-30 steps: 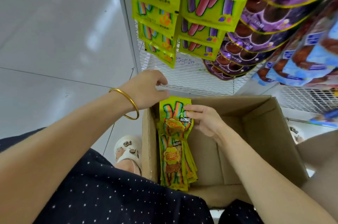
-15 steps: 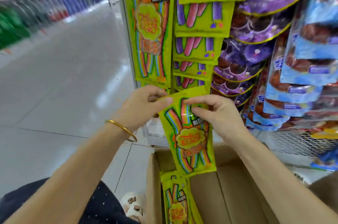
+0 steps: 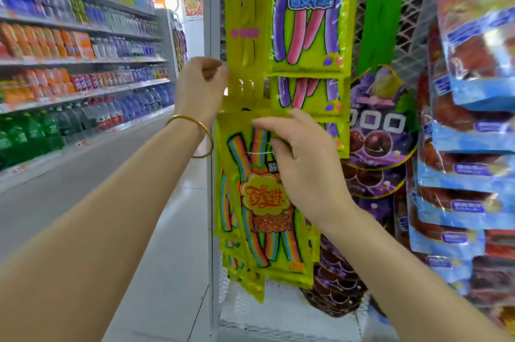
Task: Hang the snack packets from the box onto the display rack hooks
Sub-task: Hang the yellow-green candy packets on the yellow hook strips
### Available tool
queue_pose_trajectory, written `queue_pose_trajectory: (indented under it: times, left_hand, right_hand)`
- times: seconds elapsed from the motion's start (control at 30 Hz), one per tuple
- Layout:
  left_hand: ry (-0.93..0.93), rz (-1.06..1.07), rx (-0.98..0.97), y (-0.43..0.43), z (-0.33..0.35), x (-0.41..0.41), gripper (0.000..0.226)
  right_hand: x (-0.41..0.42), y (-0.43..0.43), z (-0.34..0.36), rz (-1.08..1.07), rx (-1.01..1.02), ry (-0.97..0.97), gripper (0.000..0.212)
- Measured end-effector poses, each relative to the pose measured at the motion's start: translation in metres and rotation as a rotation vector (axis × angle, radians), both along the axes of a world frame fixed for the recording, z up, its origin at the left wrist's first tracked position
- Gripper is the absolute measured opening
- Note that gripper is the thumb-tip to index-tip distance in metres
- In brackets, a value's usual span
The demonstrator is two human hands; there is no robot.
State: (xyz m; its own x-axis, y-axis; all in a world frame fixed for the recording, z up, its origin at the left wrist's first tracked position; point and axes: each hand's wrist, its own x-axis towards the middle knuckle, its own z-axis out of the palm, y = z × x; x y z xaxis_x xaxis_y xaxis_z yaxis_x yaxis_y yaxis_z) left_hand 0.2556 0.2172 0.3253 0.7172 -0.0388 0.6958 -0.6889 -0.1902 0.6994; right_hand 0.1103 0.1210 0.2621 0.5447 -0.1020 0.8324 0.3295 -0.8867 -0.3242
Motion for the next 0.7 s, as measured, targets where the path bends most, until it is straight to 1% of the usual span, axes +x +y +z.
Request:
queue_pose_trajectory:
  times: [0.1,0.2,0.33,0.43,0.5,0.57,0.67,0.7]
  left_hand:
    - [0.072,-0.108,-0.001,-0.003,0.02,0.006,0.024]
    - [0.207,-0.253,0.006,0.0,0.036,0.008,0.016]
    - [0.438,-0.501,-0.112,0.009,0.049,0.007,0.009]
    - [0.575,-0.621,-0.105,0.018,0.056,0.003,0.01]
    - [0.629,-0.683,-0.12,0.02,0.058,-0.001,0.014]
    - [0.671,-0.699,-0.157,0.02,0.059,-0.006,0.022]
    - [0.679,-0.762,-0.215,0.017,0.056,-0.007,0.049]
    - [0.663,-0.799,-0.22,0.015,0.054,-0.008,0.053]
  right_hand:
    - [0.014,0.006,0.018,-0.096,-0.069,-0.154,0.044]
    - [0.024,0.017,0.033,-0.149,-0.139,-0.255,0.042]
    - [0.023,0.034,0.049,-0.203,-0.258,-0.298,0.043]
    - [0.024,0.036,0.075,-0.265,-0.27,-0.3,0.038]
    - [0.028,0.031,0.095,-0.291,-0.241,-0.211,0.034]
    - [0.038,0.02,0.106,-0.293,-0.182,-0.092,0.029]
    - [0.043,0.011,0.111,-0.234,-0.064,-0.05,0.032]
    - [0.045,0.011,0.112,-0.225,-0.044,-0.052,0.032]
